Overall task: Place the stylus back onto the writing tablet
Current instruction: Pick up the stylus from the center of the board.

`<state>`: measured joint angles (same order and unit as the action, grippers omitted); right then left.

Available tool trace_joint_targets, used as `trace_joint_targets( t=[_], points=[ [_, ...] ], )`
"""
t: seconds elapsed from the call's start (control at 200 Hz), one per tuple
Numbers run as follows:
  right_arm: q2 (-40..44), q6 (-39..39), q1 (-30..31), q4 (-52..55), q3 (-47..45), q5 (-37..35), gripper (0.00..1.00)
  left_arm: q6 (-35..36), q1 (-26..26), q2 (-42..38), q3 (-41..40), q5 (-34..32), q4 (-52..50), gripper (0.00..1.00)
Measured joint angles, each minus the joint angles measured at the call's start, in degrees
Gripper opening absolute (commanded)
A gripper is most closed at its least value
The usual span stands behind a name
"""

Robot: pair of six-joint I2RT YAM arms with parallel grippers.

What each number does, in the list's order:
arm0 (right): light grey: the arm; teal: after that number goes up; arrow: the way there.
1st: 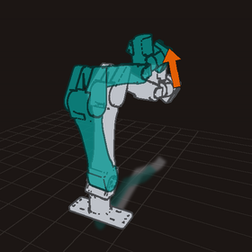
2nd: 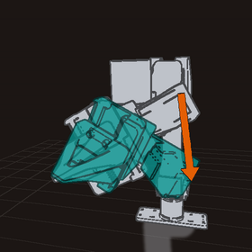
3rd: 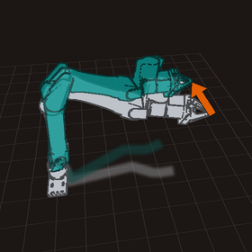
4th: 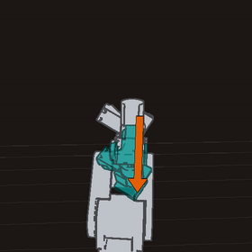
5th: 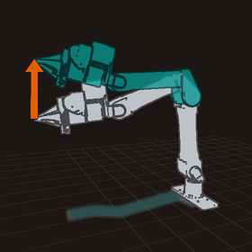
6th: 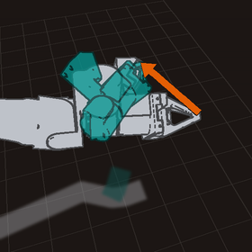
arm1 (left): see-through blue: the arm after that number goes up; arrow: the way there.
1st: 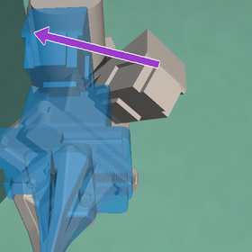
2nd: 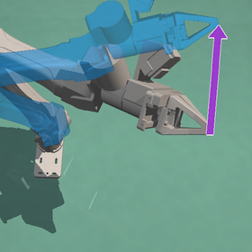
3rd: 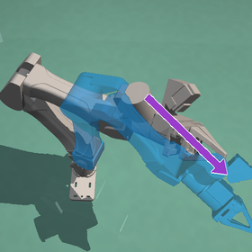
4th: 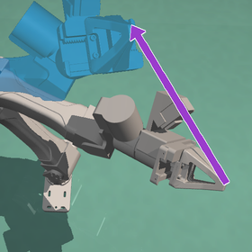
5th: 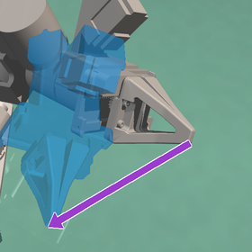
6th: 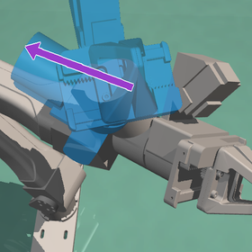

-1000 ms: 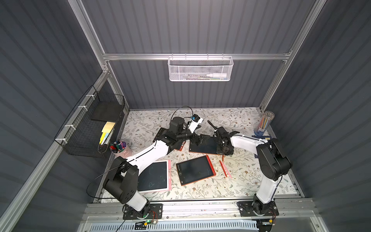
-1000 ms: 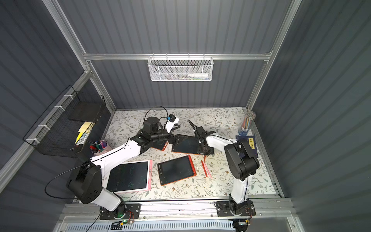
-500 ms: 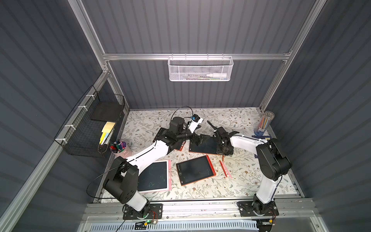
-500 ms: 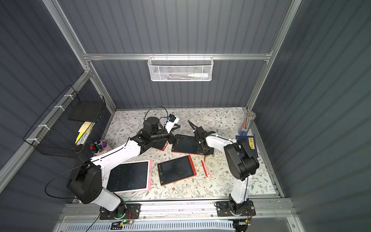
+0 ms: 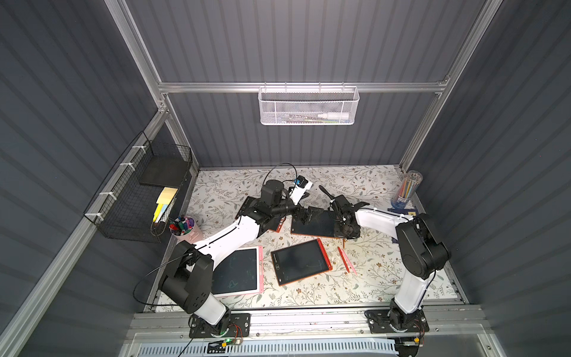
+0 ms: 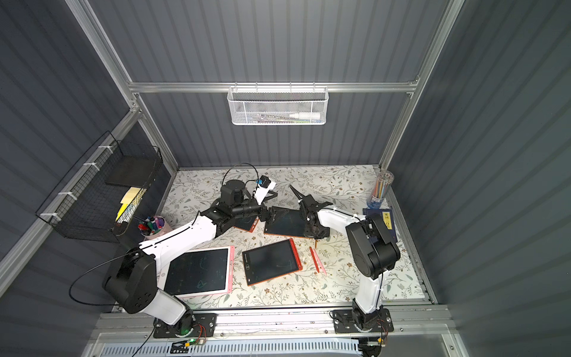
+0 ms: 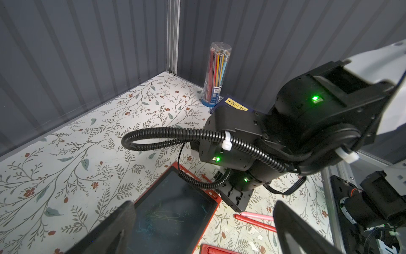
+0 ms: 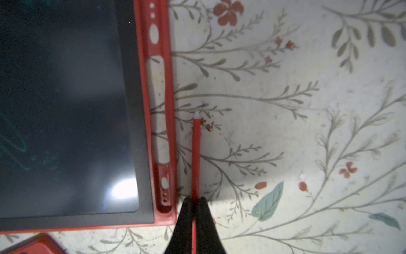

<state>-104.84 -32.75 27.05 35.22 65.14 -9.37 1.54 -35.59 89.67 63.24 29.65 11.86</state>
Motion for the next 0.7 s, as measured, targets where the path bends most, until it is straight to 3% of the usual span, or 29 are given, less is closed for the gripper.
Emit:
trace_joint_targets(
  t=[0.7],
  points=[
    [-0.2,2.2,-0.2,2.1,1.8,2.1,0.07,0.0,0.0,0.0,0.0,0.0,0.0,0.99]
  ],
)
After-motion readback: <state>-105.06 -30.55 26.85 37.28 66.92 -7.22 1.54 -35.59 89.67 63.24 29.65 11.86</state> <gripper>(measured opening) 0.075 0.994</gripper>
